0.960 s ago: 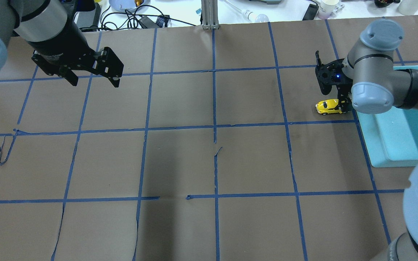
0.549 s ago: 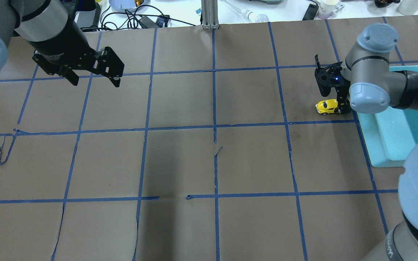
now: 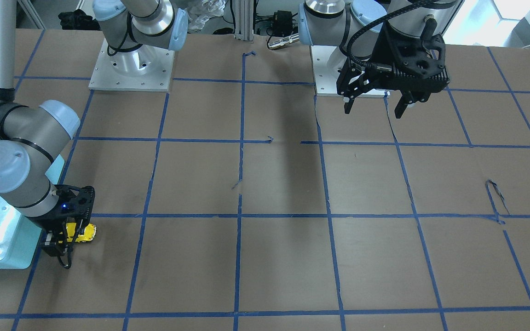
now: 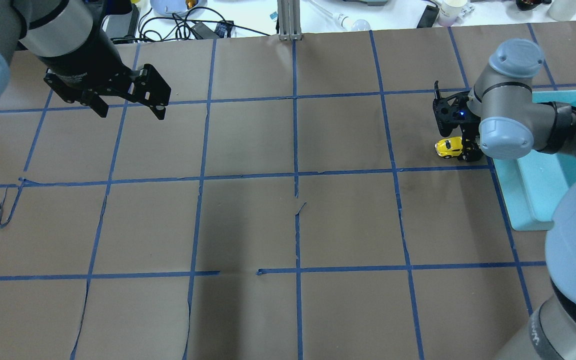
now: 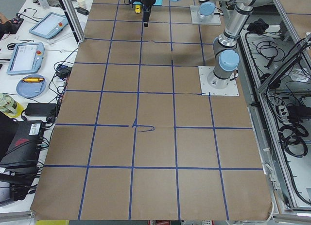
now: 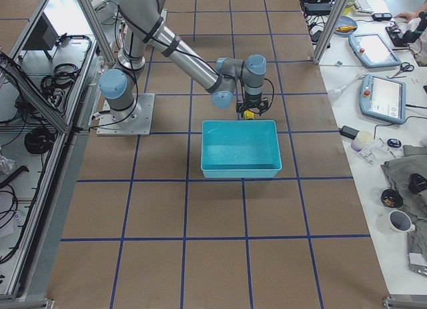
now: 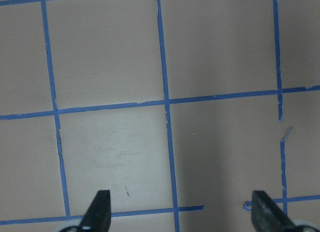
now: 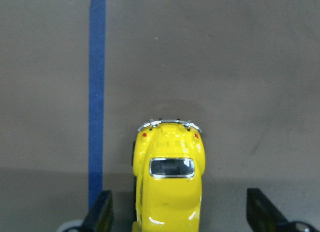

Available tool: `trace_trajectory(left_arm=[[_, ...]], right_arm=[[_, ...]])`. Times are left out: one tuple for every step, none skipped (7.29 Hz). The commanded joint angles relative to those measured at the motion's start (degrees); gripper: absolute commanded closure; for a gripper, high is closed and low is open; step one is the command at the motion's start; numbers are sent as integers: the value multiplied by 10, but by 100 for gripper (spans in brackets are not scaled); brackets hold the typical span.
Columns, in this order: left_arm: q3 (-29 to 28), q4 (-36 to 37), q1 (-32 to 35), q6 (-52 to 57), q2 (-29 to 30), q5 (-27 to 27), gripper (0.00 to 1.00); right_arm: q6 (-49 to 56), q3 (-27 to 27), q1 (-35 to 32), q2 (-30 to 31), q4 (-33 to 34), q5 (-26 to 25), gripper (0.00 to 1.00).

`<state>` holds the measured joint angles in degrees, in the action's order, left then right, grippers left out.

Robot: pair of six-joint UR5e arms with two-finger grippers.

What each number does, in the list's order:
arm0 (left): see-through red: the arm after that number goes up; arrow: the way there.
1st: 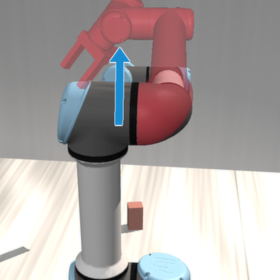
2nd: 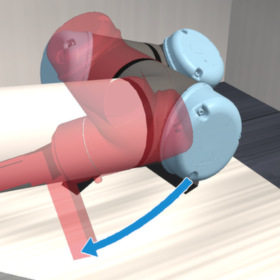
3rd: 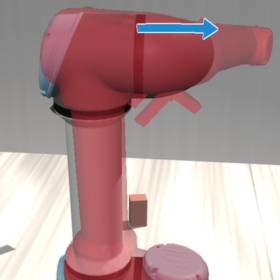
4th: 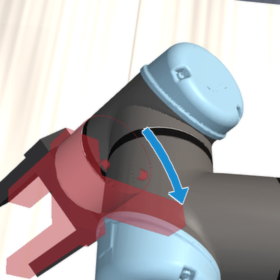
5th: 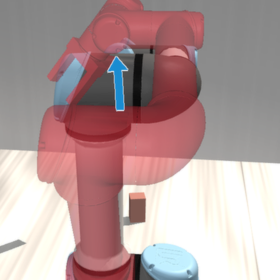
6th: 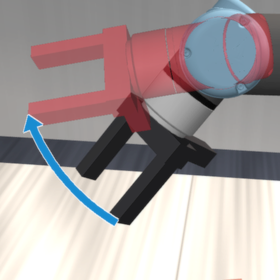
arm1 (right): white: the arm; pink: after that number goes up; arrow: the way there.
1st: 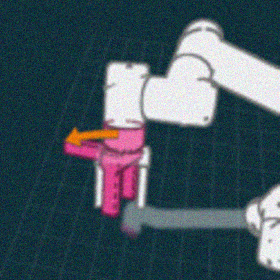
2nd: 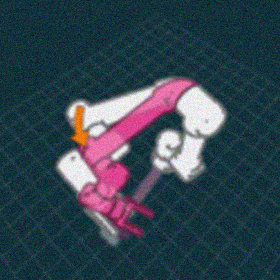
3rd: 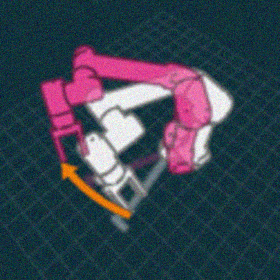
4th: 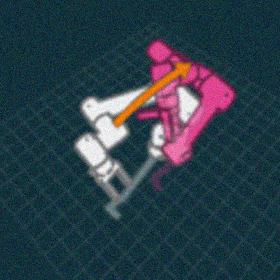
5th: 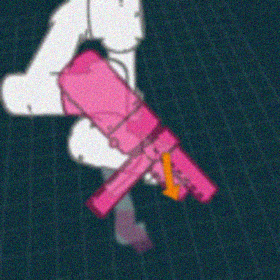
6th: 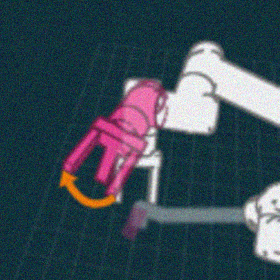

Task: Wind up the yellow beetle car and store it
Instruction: 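Close the right gripper on the yellow car and lift it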

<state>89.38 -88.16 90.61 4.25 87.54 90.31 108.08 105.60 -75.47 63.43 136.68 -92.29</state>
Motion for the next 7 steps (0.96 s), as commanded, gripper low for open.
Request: trace_trajectory(left_arm=[[0, 0, 0, 0, 0, 0, 0], [0, 0, 0, 0, -1, 0, 0], [0, 0, 0, 1, -2, 0, 0], [0, 0, 1, 1, -1, -1, 0], [0, 0, 0, 0, -2, -1, 0], [0, 0, 0, 1, -2, -1, 0], [0, 0, 0, 1, -3, -1, 0]], right_arm=[[-15, -1, 1, -3, 0, -21, 81], [-16, -3, 1, -1, 0, -23, 100], [-18, -11, 1, 2, 0, -25, 100], [-17, -24, 0, 7, -7, -18, 100], [-22, -30, -2, 18, -12, -4, 100], [-23, -30, -5, 34, -27, 35, 100], [-23, -40, -6, 43, -57, 43, 100]])
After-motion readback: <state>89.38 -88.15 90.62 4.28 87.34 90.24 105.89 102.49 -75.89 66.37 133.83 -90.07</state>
